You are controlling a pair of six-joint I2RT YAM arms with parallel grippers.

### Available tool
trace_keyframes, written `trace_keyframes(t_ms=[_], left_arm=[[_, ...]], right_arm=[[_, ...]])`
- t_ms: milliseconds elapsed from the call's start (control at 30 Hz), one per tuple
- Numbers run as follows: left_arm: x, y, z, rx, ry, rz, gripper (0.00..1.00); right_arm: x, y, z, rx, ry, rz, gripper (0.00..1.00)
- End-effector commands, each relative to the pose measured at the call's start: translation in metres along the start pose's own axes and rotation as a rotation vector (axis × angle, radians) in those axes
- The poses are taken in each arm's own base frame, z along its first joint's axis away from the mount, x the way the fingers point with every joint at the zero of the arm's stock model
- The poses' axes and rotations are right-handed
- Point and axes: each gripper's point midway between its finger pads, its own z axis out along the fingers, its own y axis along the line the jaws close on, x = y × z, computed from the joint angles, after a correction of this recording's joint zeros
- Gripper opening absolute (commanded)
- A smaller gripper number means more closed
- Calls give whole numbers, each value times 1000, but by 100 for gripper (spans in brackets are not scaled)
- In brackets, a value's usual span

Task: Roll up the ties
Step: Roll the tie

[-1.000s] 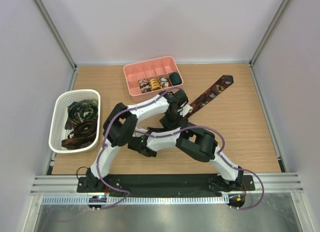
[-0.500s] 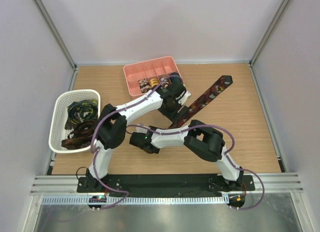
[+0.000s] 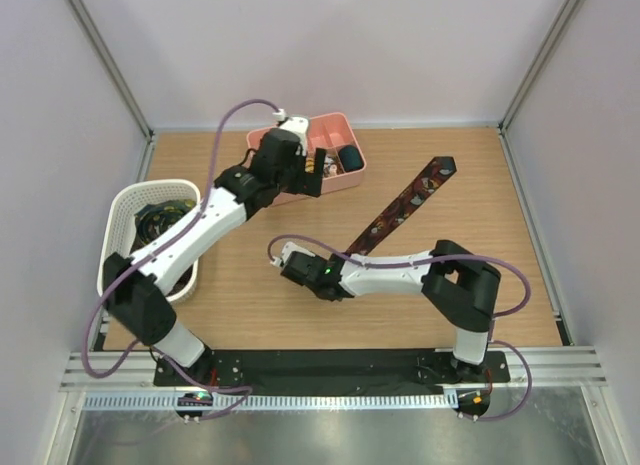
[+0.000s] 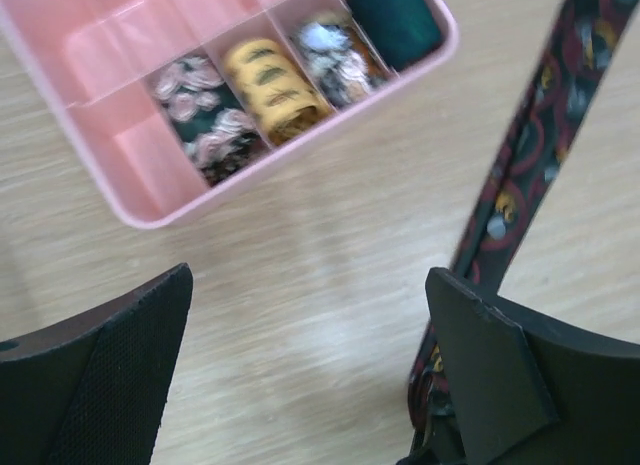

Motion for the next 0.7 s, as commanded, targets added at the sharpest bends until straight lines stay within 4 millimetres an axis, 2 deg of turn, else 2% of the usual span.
trace_keyframes(t_ms=[0, 33, 67, 100, 133, 167, 200, 267, 300, 333, 367, 467, 500, 567, 600, 633, 667], left_arm=[[-40, 34, -30, -108, -235, -253, 100], [-25, 47, -29, -150, -224, -284, 100], [-25, 53, -34, -158, -257, -317, 100], [-30, 57, -47, -152, -299, -369, 100], [-28, 60, -52, -155, -320, -396, 100], [-16, 65, -49, -161, -325, -419, 100], [-20, 67, -62, -147, -365, -447, 100], [-8, 71, -63, -147, -378, -465, 100], [-8, 71, -70, -134, -395, -472, 100], [-3, 71, -70, -132, -392, -471, 100], [7, 72, -67, -130, -380, -465, 100], [19, 68, -66, -94, -386, -445, 100], [37, 60, -58, -50, -349, -422, 100], [42, 56, -56, -8, -384, -427, 100], [67, 56, -47, -3, -351, -416, 100], [61, 47, -49, 62, -398, -391, 100], [66, 44, -48, 82, -405, -388, 100]], right_arm=[[-26, 14, -10, -212, -145, 158, 18], [-27, 8, -11, -234, -156, 188, 18], [-24, 13, -12, -280, -158, 200, 18], [-27, 12, -12, -303, -174, 220, 18], [-24, 6, -11, -318, -179, 243, 18], [-25, 7, -12, -340, -185, 274, 18], [-29, 10, -14, -381, -205, 296, 18], [-26, 5, -13, -418, -213, 349, 18], [-30, 6, -14, -450, -236, 371, 18], [-30, 10, -15, -499, -244, 385, 17], [-28, 3, -11, -514, -243, 432, 17], [-24, 6, -9, -616, -241, 493, 17], [-24, -1, -4, -631, -244, 526, 17], [-24, 0, -4, -691, -250, 565, 17], [-21, -6, 2, -702, -242, 597, 17], [-21, -3, -1, -752, -247, 605, 17], [-19, -3, 1, -770, -241, 624, 16]])
